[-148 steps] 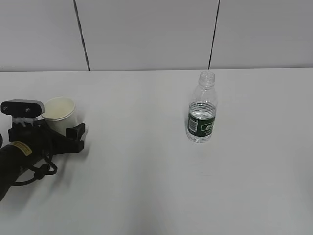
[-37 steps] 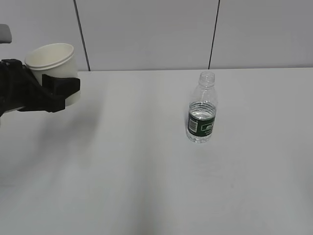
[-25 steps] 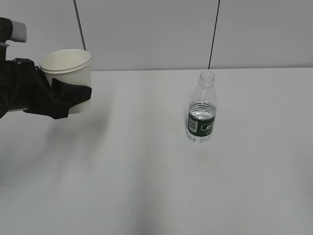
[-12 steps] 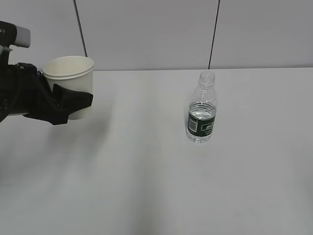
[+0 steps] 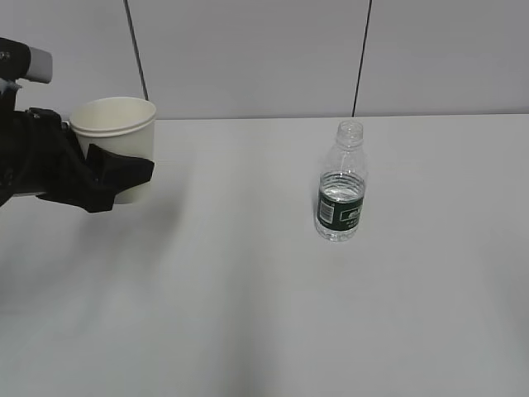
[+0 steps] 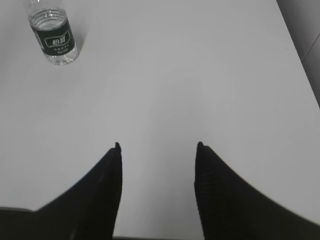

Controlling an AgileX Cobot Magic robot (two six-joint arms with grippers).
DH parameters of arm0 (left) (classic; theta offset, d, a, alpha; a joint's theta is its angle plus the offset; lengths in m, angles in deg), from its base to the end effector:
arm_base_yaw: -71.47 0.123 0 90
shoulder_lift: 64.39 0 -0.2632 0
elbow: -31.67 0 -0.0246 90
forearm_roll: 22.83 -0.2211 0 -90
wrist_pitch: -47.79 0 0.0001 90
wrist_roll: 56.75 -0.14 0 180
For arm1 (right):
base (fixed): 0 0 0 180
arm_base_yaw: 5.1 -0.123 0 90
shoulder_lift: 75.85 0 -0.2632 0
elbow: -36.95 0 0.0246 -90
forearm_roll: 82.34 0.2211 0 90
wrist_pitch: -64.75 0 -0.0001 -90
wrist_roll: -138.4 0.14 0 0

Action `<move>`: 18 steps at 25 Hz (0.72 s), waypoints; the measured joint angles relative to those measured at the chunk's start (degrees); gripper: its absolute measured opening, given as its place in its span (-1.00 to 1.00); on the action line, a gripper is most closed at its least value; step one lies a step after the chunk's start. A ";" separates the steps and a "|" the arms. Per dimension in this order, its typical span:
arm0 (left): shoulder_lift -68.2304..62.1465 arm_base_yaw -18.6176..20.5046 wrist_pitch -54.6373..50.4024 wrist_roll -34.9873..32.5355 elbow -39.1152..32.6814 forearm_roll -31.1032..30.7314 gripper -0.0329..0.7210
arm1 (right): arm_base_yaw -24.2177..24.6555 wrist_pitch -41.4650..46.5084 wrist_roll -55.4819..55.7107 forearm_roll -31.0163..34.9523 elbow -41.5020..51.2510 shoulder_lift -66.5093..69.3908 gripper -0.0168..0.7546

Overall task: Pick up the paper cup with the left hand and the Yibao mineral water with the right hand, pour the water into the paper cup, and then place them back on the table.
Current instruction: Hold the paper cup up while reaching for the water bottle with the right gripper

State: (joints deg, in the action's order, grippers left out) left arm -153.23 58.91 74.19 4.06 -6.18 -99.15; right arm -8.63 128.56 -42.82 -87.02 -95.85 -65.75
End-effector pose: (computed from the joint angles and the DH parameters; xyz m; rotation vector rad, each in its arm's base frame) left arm 0.2758 -0.1233 0.2106 0.7328 1.9347 -0.4512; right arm 0.0338 -0.0082 0.2372 -0.0819 2.1101 -0.0749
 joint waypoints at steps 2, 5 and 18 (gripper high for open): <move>0.00 0.00 -0.04 0.00 0.00 0.00 0.18 | 0.00 -3.50 0.00 0.46 -1.01 3.42 0.04; 0.00 0.00 -0.11 0.00 0.00 0.00 0.18 | 0.00 -9.28 -0.12 1.71 -2.26 9.37 0.04; 0.00 0.00 -1.19 0.00 0.00 0.00 0.16 | -0.71 -30.09 -20.53 17.62 -4.84 32.55 0.04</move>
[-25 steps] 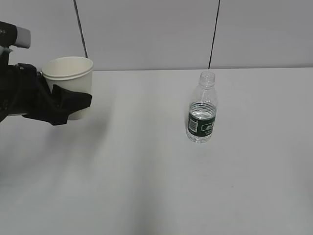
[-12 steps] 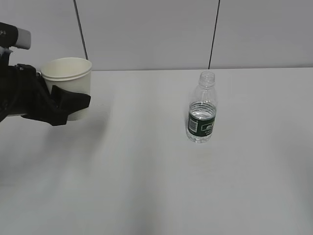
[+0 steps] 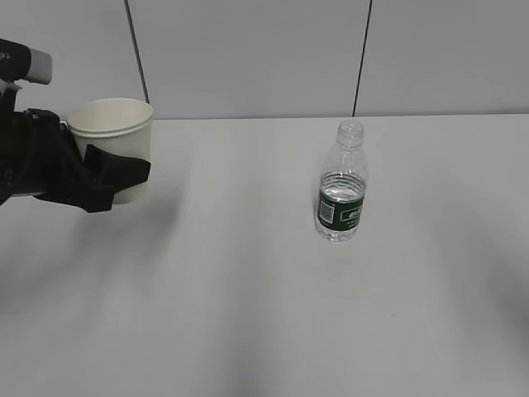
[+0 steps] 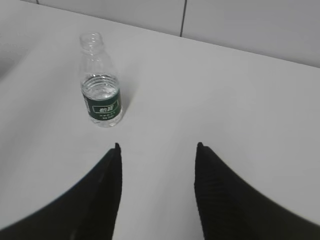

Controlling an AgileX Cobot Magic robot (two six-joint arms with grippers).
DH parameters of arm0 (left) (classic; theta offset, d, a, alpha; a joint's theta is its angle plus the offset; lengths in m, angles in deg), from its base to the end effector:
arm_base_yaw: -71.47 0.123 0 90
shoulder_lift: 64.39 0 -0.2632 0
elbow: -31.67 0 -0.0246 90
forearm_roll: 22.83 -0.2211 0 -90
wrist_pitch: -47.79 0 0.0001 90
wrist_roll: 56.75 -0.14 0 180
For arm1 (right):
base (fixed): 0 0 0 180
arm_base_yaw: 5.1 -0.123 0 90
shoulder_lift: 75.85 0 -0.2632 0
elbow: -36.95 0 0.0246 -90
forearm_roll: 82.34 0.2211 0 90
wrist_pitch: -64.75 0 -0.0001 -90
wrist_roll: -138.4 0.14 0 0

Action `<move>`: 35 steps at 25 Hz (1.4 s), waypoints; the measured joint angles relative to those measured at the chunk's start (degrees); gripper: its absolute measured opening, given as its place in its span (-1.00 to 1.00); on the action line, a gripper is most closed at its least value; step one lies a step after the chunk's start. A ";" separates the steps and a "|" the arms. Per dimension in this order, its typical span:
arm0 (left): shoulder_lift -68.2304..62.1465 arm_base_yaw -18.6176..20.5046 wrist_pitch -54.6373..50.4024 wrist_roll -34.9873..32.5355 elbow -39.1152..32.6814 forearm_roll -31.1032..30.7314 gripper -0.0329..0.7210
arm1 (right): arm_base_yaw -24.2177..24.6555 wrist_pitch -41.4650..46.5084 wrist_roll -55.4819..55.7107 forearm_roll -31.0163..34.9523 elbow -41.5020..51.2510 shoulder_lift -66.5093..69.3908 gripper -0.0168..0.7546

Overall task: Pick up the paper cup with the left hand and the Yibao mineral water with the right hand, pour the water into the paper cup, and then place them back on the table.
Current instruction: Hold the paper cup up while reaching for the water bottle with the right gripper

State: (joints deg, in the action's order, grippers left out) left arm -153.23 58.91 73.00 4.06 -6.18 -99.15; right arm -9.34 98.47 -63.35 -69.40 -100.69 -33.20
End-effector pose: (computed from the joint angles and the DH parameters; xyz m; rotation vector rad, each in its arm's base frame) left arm 0.2770 -0.1210 0.2094 0.7247 1.9458 -0.4301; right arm 0.1454 0.0282 0.2796 -0.3476 2.0272 0.0560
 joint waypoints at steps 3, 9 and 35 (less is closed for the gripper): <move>0.00 0.00 -0.11 0.00 0.00 0.00 0.16 | -3.19 -3.10 -5.97 3.77 0.00 5.02 0.04; 0.00 0.00 -0.11 0.00 0.00 0.00 0.16 | -5.45 -8.50 -10.12 8.89 0.00 14.87 0.26; 0.00 0.00 -1.69 0.00 0.00 0.00 0.14 | -5.57 -8.52 -98.16 89.59 -0.47 49.96 0.58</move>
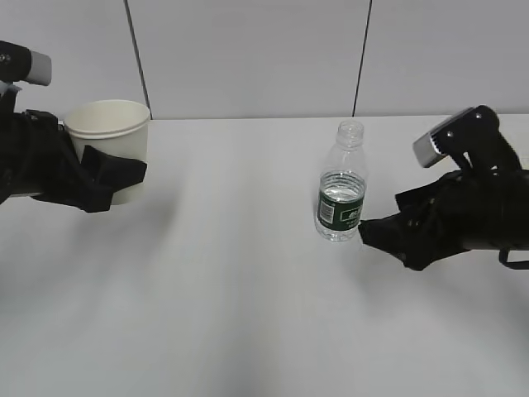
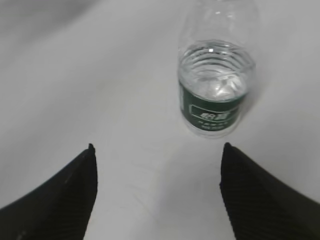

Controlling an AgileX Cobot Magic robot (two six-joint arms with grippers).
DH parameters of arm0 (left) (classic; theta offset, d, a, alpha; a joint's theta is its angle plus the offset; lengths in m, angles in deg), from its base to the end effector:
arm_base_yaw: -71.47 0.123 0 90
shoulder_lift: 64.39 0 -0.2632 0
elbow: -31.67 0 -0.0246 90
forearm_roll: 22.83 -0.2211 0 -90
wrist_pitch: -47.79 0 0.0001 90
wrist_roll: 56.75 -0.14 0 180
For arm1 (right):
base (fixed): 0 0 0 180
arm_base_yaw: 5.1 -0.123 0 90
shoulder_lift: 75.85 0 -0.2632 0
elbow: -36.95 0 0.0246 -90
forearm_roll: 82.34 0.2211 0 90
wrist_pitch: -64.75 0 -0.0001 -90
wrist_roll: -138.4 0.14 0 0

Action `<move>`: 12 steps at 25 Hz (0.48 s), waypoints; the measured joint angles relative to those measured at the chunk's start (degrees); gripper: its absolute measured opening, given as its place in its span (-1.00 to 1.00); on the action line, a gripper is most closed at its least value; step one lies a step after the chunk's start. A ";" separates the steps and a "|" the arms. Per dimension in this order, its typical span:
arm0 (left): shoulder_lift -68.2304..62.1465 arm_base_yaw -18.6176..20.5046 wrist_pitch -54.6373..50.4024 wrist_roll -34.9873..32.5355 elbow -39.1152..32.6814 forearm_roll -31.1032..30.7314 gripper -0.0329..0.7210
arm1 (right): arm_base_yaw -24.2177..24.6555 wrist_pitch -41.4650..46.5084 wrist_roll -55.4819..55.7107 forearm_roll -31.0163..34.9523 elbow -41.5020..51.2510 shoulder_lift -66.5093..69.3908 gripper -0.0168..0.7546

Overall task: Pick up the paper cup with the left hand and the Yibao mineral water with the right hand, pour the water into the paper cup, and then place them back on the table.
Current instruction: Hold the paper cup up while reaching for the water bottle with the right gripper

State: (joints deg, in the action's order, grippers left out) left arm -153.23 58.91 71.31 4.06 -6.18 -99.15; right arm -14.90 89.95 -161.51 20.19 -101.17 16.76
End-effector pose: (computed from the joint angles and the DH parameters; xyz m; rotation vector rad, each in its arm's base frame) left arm 0.2786 -0.1176 0.2076 0.7131 1.9614 -0.4002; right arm 0.2723 0.1062 0.1690 -0.7156 2.0869 0.4188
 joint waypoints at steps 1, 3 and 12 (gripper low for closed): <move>0.00 0.00 -0.02 0.00 0.00 0.00 0.14 | 0.00 1.27 -2.19 0.00 -0.19 1.17 0.58; 0.00 0.00 -0.02 0.00 0.00 0.00 0.14 | 0.00 3.18 -4.92 0.12 -1.29 3.23 0.58; 0.00 0.00 -0.17 0.00 0.00 0.00 0.14 | 0.00 2.44 -6.66 0.20 -8.17 8.29 0.58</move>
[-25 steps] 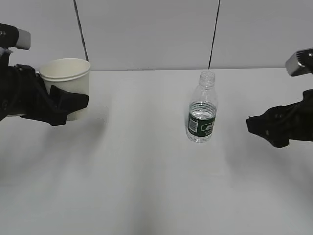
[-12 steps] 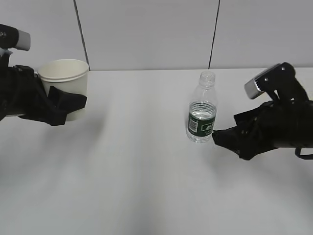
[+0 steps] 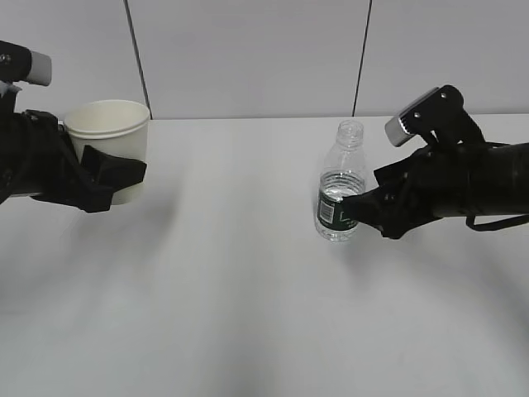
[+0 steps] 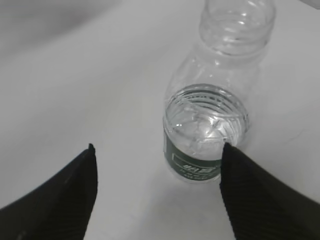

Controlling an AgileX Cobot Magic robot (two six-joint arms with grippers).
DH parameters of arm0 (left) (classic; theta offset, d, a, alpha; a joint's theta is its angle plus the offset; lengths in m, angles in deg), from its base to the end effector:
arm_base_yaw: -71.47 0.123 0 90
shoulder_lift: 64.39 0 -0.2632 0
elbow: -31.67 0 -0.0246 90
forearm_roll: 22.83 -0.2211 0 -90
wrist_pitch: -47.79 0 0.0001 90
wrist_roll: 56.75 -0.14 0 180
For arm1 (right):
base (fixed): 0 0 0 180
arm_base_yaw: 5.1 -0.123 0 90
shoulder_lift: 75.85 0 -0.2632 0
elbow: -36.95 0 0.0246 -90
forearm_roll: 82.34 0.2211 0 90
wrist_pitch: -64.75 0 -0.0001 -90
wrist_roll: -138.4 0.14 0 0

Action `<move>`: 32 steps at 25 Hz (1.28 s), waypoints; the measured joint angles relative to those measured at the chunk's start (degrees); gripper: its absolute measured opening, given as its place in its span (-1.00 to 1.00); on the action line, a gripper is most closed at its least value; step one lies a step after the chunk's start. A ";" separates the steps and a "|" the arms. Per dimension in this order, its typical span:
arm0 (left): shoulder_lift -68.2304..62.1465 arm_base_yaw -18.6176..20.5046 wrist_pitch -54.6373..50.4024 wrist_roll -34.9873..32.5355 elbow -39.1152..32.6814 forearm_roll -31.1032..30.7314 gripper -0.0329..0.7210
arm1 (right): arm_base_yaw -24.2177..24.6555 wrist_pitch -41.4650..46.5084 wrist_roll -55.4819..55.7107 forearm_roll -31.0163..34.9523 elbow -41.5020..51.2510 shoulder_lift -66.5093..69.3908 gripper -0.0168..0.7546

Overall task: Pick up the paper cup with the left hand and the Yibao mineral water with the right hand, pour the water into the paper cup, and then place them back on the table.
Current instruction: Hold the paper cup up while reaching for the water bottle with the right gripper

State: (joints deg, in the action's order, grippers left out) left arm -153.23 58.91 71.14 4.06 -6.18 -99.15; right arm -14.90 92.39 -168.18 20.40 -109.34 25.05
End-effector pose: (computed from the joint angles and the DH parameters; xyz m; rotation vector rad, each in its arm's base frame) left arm 0.2788 -0.1173 0.2075 0.7119 1.9630 -0.3972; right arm 0.3073 0.1174 0.1668 -0.8406 2.0112 0.4003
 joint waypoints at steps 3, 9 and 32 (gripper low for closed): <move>0.00 0.00 0.00 0.00 0.00 0.00 0.14 | 0.00 -0.52 1.00 0.00 -1.86 2.37 0.58; 0.00 0.00 -0.04 0.00 0.00 0.00 0.12 | 0.00 -2.26 3.70 0.00 -2.48 3.20 0.58; 0.00 0.00 -0.20 0.00 0.00 0.00 0.11 | 0.00 -3.24 16.83 -16.71 -2.48 -10.10 0.58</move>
State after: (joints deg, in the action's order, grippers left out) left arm -153.23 58.91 70.94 4.06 -6.18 -99.15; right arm -14.90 89.15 -151.35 3.69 -111.82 14.95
